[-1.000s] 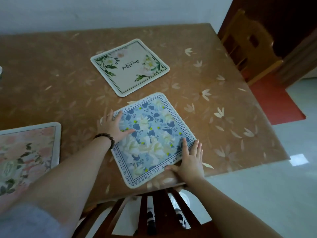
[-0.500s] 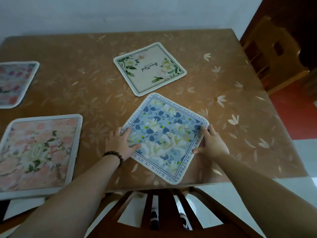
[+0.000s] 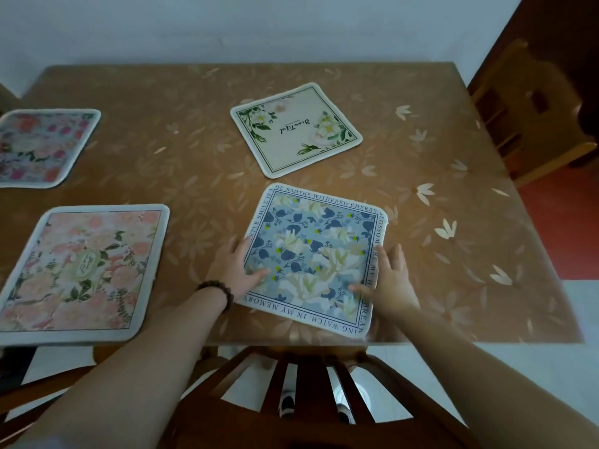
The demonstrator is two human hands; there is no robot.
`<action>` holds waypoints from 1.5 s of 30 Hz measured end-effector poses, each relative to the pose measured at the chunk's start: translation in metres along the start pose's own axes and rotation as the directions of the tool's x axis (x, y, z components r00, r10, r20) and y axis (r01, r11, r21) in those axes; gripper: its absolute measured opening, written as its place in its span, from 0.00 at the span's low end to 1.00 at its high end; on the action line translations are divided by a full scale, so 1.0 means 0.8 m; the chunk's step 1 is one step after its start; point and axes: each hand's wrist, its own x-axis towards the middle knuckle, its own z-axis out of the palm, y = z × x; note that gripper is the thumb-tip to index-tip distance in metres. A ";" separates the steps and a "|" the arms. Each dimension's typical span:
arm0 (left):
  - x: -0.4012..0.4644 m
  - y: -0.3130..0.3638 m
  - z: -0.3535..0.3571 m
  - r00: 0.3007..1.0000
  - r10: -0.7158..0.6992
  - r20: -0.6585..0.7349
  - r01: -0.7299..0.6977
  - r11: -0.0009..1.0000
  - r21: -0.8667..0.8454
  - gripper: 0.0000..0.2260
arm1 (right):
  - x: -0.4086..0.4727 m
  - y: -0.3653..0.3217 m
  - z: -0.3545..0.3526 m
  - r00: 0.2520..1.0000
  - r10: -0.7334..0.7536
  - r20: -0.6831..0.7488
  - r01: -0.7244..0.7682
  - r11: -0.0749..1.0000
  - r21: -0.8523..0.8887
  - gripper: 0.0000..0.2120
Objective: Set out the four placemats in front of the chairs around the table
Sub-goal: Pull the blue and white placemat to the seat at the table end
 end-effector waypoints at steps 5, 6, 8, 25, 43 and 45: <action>0.013 0.017 0.006 0.996 -0.005 0.088 0.011 0.998 -0.068 0.45 | -0.024 -0.024 0.033 1.000 0.027 0.012 -0.028 0.997 0.078 0.55; 0.013 0.018 0.007 0.997 -0.012 0.082 0.016 0.998 -0.055 0.45 | -0.026 -0.028 0.035 1.000 0.023 0.017 -0.024 0.995 0.097 0.55; 0.011 0.020 0.009 0.997 -0.007 0.077 0.009 1.000 -0.026 0.45 | -0.026 -0.034 0.036 1.000 0.009 0.024 -0.012 0.992 0.129 0.54; -0.068 0.032 0.049 0.999 0.001 0.038 -0.003 0.999 0.033 0.41 | 0.013 -0.001 -0.002 0.987 -0.068 0.143 0.060 0.997 0.057 0.51; -0.103 0.036 0.068 0.989 0.039 0.146 -0.058 0.990 0.128 0.55 | -0.064 0.023 0.024 0.975 -0.094 0.201 0.133 0.973 -0.186 0.59; -0.103 0.038 0.064 0.990 0.033 0.136 -0.048 0.993 0.109 0.55 | -0.067 0.023 0.025 0.978 -0.087 0.187 0.124 0.973 -0.195 0.58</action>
